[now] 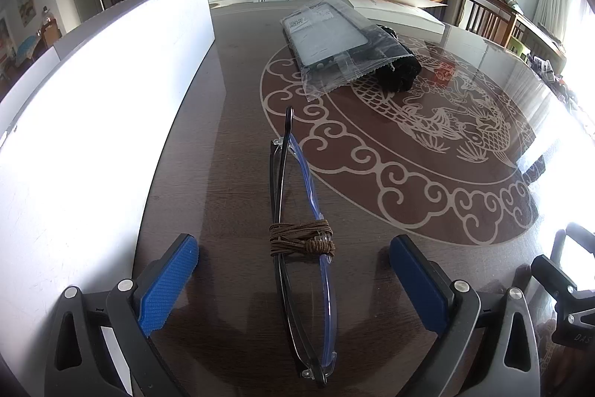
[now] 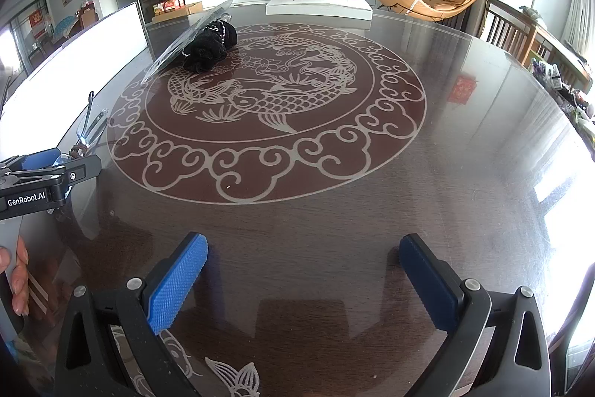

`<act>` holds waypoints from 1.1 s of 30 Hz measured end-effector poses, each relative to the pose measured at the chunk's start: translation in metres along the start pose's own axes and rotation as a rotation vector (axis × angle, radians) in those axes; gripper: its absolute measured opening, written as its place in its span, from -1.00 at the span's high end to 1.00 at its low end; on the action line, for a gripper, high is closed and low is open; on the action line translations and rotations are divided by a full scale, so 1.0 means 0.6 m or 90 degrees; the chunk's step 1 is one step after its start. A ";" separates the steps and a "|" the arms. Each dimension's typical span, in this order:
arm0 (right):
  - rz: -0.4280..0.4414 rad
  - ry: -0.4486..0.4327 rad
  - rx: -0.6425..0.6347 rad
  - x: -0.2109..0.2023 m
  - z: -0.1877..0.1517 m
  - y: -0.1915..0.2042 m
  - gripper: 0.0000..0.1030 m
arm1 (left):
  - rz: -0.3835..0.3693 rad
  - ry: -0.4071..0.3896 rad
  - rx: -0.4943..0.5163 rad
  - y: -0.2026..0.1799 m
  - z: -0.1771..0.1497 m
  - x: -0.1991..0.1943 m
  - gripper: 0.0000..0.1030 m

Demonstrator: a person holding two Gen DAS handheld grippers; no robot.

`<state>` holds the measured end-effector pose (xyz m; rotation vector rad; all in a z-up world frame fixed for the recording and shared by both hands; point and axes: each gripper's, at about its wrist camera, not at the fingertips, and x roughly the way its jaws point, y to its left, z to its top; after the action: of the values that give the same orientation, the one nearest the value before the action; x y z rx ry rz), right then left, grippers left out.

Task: Organize objects
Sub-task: 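Hold the glasses in the left tool while the right tool reaches the black pouch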

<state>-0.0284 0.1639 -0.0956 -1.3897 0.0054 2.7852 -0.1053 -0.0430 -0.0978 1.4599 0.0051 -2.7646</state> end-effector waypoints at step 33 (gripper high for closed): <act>0.078 0.026 -0.108 0.126 0.178 0.097 -0.68 | -0.005 -0.001 0.005 -0.003 0.000 0.000 -1.00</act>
<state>-0.1606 0.1091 -0.0925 -1.5334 -0.1528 2.9154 -0.1055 -0.0412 -0.0976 1.4627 -0.0006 -2.7755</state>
